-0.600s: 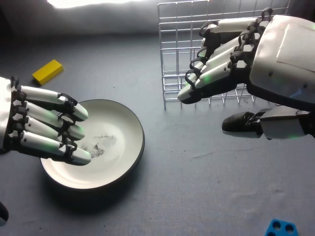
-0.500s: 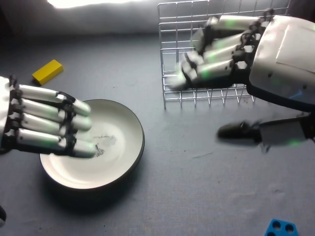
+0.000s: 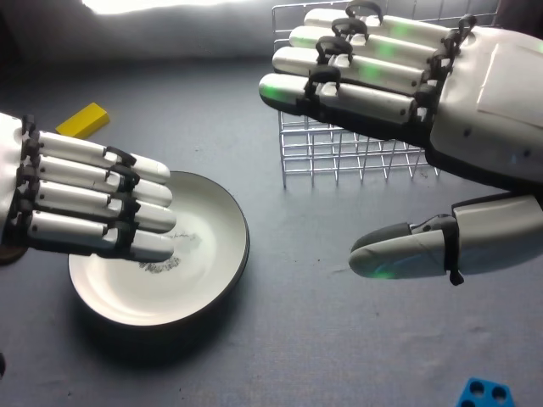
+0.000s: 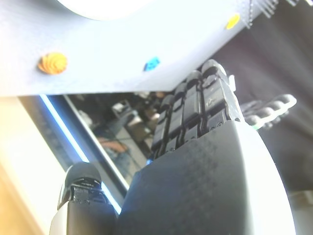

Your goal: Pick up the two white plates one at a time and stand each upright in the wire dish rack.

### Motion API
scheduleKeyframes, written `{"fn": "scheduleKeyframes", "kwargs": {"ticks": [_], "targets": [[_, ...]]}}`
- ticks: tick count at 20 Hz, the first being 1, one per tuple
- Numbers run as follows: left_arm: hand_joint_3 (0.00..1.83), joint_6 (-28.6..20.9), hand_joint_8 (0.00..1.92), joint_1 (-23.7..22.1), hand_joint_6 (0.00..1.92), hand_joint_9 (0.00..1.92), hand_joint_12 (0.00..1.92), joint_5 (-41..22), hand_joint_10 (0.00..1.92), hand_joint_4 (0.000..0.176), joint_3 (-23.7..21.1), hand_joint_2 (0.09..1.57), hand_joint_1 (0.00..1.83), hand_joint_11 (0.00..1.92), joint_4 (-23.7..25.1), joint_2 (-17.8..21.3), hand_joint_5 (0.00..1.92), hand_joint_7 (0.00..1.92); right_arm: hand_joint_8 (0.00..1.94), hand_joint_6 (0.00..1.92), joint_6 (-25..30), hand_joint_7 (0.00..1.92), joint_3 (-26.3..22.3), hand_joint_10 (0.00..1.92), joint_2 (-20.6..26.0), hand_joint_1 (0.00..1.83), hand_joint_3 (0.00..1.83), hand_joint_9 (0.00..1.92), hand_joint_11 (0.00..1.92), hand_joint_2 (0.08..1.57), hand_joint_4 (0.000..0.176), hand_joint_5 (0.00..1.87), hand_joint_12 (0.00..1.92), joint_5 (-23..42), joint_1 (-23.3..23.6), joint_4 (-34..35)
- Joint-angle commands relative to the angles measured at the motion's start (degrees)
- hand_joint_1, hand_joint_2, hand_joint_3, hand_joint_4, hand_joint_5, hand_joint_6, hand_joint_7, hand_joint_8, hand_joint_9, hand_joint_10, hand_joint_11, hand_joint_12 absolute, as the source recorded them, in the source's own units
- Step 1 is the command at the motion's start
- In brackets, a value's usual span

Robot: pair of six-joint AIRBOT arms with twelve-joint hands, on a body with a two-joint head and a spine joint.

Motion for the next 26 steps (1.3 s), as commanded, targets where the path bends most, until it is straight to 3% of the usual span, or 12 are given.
{"fn": "scheduleKeyframes", "kwargs": {"ticks": [1,7,12,16,26], "targets": [[0.01,-1.04,0.0,-0.86,0.0,0.0,0.0,-2.6,0.0,0.0,0.59,1.06,0.0,0.0,-2.98,-0.38,0.0,0.0,0.0,0.01,-0.29,0.0,-0.1,0.0,0.27,0.0,0.02,0.0,0.0,1.11,0.0,0.04,0.0,6.98,0.32,1.36],[0.01,-1.78,0.0,-0.1,0.0,0.0,0.0,-0.65,0.0,0.0,3.03,1.08,0.0,0.0,0.95,-2.46,0.0,0.0,0.0,0.0,-1.65,0.03,-0.09,0.0,0.23,0.0,0.01,0.0,0.0,1.15,0.0,0.06,0.0,6.87,0.29,0.92],[0.01,0.41,0.0,8.47,0.0,0.0,0.0,3.83,0.0,0.0,2.25,1.09,0.0,0.0,-1.57,-3.84,0.0,0.0,0.0,0.0,-2.09,0.02,0.09,0.0,0.21,0.0,0.01,0.0,0.0,1.15,0.0,0.06,0.0,6.39,0.25,0.92],[0.01,5.4,0.0,14.69,0.0,0.0,0.0,6.01,0.0,0.0,4.3,1.08,0.0,0.0,-5.9,-5.47,0.0,0.0,0.0,0.0,-2.09,0.02,0.14,0.0,0.23,0.0,0.0,0.0,0.0,1.14,0.0,0.05,0.0,6.39,0.11,0.92],[0.0,5.74,0.0,16.7,0.0,0.0,0.0,8.47,0.0,0.0,13.27,1.07,0.0,0.0,-7.49,-10.6,0.0,0.0,0.0,0.0,-2.6,0.0,0.13,0.0,0.12,0.0,0.0,0.0,0.0,1.1,0.0,0.0,0.0,6.4,-0.35,-0.6]]}}
